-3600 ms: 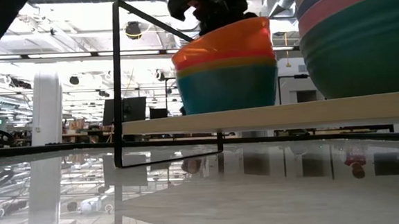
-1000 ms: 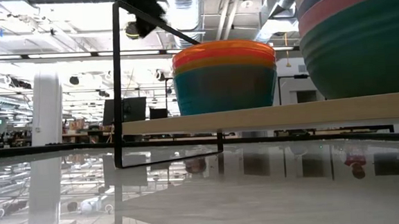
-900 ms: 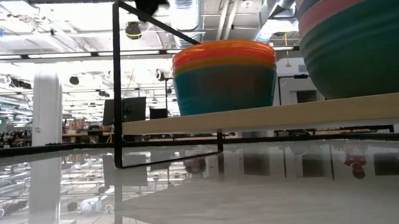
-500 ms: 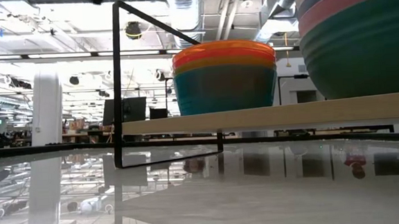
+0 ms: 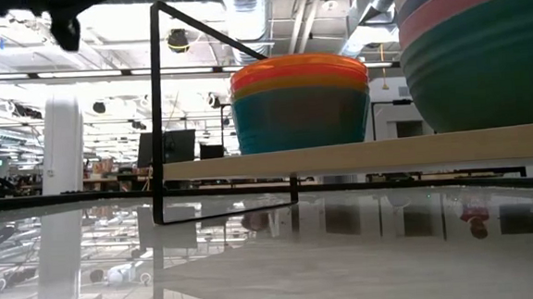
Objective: Place and stack bowls onto a shelf
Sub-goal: Return to Home Position
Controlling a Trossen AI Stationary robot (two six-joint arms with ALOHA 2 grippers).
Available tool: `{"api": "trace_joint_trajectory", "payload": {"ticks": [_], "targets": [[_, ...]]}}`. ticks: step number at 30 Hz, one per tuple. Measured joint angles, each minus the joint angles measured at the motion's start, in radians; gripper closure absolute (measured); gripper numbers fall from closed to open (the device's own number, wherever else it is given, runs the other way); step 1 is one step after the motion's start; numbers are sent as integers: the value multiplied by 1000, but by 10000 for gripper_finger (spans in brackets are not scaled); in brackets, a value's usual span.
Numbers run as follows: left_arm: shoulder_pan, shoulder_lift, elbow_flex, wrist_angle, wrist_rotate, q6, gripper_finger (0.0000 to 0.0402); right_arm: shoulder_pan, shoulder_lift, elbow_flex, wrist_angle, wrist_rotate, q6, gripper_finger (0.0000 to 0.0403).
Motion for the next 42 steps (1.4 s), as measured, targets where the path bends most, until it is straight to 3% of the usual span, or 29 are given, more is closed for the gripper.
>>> {"api": "trace_joint_trajectory", "payload": {"ticks": [7, 13, 23, 30, 33, 42], "targets": [[0, -231, -173, -11, -30, -89, 401, 8, 37, -151, 182, -99, 29, 372], [0, -196, -257, 24, -12, -141, 401, 9, -7, -369, 265, -98, 117, 372], [0, -227, -403, 70, -26, -208, 401, 69, -6, -620, 637, -109, 179, 372], [1, -214, -421, 133, -17, -189, 401, 131, -3, -805, 806, -43, 277, 372], [1, -213, -421, 130, -16, -179, 401, 158, 8, -844, 931, -18, 256, 372], [1, -213, -421, 126, 33, -133, 401, 216, 9, -850, 927, 2, 144, 380]]}}
